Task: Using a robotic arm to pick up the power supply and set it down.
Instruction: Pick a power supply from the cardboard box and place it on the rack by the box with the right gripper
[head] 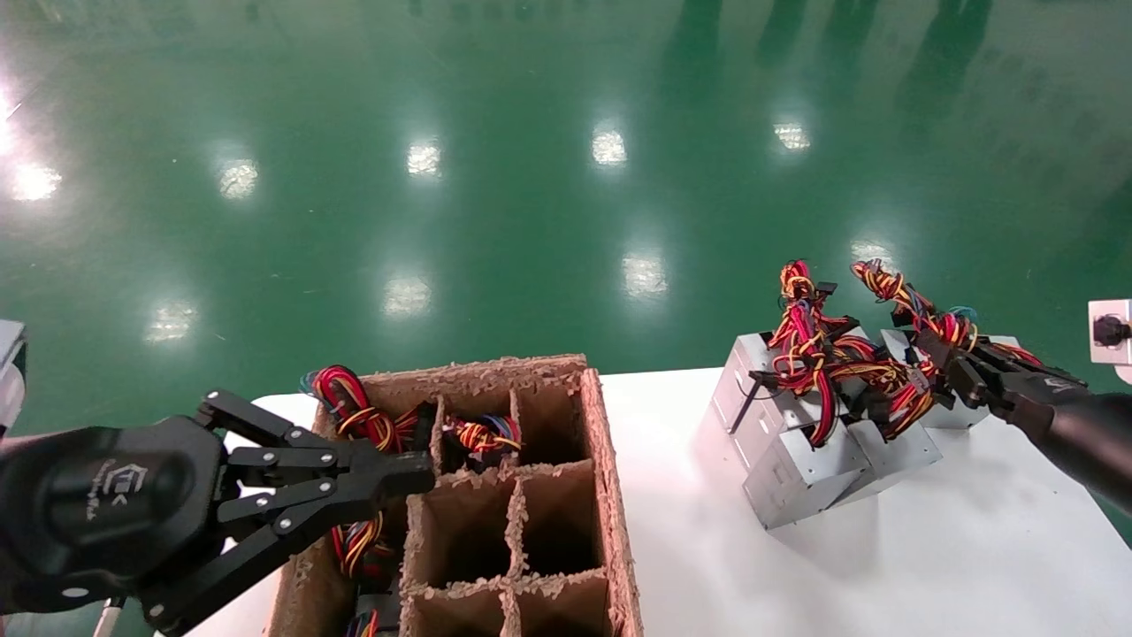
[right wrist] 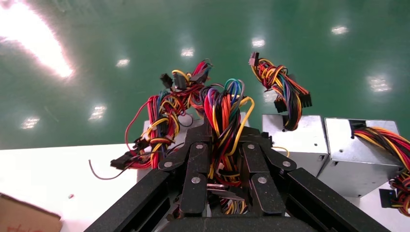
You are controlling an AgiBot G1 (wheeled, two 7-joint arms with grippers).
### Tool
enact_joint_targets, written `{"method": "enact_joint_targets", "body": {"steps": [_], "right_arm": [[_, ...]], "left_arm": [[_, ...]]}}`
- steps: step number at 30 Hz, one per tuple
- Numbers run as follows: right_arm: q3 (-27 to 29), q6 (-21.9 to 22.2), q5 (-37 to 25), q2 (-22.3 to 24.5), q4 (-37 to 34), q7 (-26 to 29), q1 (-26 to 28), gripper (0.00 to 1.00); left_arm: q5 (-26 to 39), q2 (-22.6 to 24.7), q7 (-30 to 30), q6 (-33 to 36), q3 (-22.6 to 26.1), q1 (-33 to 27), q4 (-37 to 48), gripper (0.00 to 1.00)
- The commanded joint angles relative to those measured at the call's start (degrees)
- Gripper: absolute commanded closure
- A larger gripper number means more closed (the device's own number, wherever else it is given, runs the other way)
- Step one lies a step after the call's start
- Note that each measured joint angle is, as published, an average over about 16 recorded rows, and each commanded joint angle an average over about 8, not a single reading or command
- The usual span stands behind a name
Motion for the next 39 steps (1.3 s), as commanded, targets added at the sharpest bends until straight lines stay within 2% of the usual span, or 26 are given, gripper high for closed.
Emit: {"method": "enact_joint_targets", "body": {"steps": [1,2,3,9,10,11,21,30,34,39], "right_arm": [[-1.3,1.1,-1.4,-0.3,-0.2,1.7,0.9,1.0],[-2.0,1.1,-2.1,-0.4,-0.2,2.5,1.5,0.97],[-2.7,1.1,-2.8,-0.5,-0.3,3.3,2.0,0.88],[-6.0,0.5,-7.0,-0.8,-0.4,7.7,5.3,0.13],[-6.4,0.3,-7.7,-0.9,-0.4,8.3,5.8,0.03],[-6.8,0.2,-8.3,-0.9,-0.3,8.9,6.3,0.0],[-9.2,-0.7,-13.7,-1.2,0.0,13.4,10.1,0.0],[-10.2,-1.3,-16.9,-2.8,0.4,15.0,13.5,0.0],[-9.9,-0.6,-17.0,-4.2,0.9,13.7,15.4,0.0],[-8.6,-0.2,-14.8,-6.0,1.4,8.5,18.1,0.0]], "left_arm": [[0.0,0.0,0.0,0.0,0.0,0.0,0.0,1.0],[0.0,0.0,0.0,0.0,0.0,0.0,0.0,1.0],[0.0,0.0,0.0,0.0,0.0,0.0,0.0,1.0],[0.0,0.0,0.0,0.0,0.0,0.0,0.0,1.0],[0.0,0.0,0.0,0.0,0.0,0.0,0.0,1.0],[0.0,0.0,0.0,0.0,0.0,0.0,0.0,1.0],[0.0,0.0,0.0,0.0,0.0,0.0,0.0,1.0],[0.0,0.0,0.0,0.0,0.0,0.0,0.0,1.0],[0.0,0.0,0.0,0.0,0.0,0.0,0.0,1.0],[0.0,0.0,0.0,0.0,0.0,0.0,0.0,1.0]]}}
